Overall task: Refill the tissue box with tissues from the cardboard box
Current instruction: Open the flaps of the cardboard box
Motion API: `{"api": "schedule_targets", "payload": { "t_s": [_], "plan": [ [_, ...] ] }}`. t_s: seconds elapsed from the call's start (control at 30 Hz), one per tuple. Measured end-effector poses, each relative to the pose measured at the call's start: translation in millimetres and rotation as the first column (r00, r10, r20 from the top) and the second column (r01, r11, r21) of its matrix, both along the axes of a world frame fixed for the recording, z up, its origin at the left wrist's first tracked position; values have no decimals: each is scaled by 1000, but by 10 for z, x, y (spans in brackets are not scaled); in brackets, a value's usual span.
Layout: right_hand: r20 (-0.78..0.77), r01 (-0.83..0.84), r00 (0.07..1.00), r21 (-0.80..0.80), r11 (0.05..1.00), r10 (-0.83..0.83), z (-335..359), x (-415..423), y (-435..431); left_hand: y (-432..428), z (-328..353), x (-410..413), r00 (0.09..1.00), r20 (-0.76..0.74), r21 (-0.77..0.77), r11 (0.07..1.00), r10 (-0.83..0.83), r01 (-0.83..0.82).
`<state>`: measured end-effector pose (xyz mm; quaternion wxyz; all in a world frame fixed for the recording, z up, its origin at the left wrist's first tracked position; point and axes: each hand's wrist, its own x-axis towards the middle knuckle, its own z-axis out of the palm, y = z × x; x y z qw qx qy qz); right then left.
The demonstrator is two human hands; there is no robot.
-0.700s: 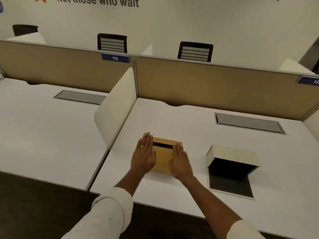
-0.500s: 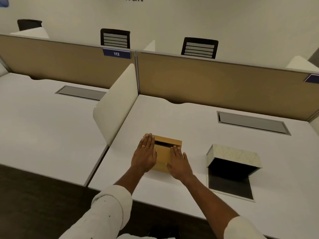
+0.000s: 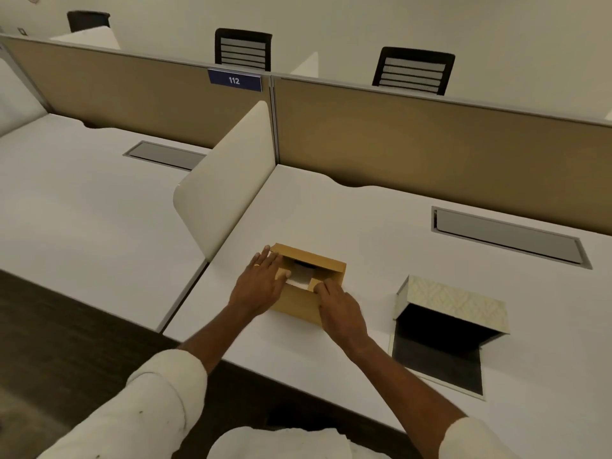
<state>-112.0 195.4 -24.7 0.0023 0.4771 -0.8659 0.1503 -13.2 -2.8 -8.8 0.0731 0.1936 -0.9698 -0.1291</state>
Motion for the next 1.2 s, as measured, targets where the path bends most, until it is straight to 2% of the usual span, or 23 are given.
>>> {"api": "schedule_targets", "payload": {
  "t_s": [0.17, 0.33, 0.5, 0.6, 0.7, 0.8, 0.93, 1.07, 1.13, 1.2],
  "plan": [
    [-12, -84, 996, 2, 996, 84, -120, 120, 109, 11, -195, 277, 981, 26, 15, 981, -191, 191],
    [39, -114, 993, 13, 993, 114, -349, 166, 238, 74, -434, 477, 960, 128, 55, 969, -248, 243],
    [125, -149, 984, 150, 977, 130, -535, 199, 327, 77, -669, 551, 923, 282, 23, 964, -262, 267],
    [69, -127, 991, 163, 978, 117, -555, 177, 299, 62, -723, 467, 910, 331, -10, 963, -252, 270],
    [-22, -77, 997, 101, 992, 80, -443, 74, 110, -54, -684, 328, 882, 352, -14, 941, -312, 338],
    [0, -83, 997, 122, 989, 83, -295, -32, -197, -259, -536, 119, 822, 373, 38, 892, -430, 450],
    [-22, -122, 990, 320, 940, 136, -169, -214, -506, -470, -325, -208, 697, 456, 67, 802, -553, 593],
    [-83, -153, 975, 407, 900, 204, -16, -292, -700, -596, -168, -428, 591, 461, -95, 626, -662, 774],
    [-71, -114, 985, 397, 911, 154, 74, -306, -755, -650, -107, -497, 591, 421, -155, 588, -688, 794],
    [-76, -78, 990, 397, 914, 117, 169, -342, -771, -716, -50, -548, 639, 348, -211, 607, -686, 766]
  ]
}}
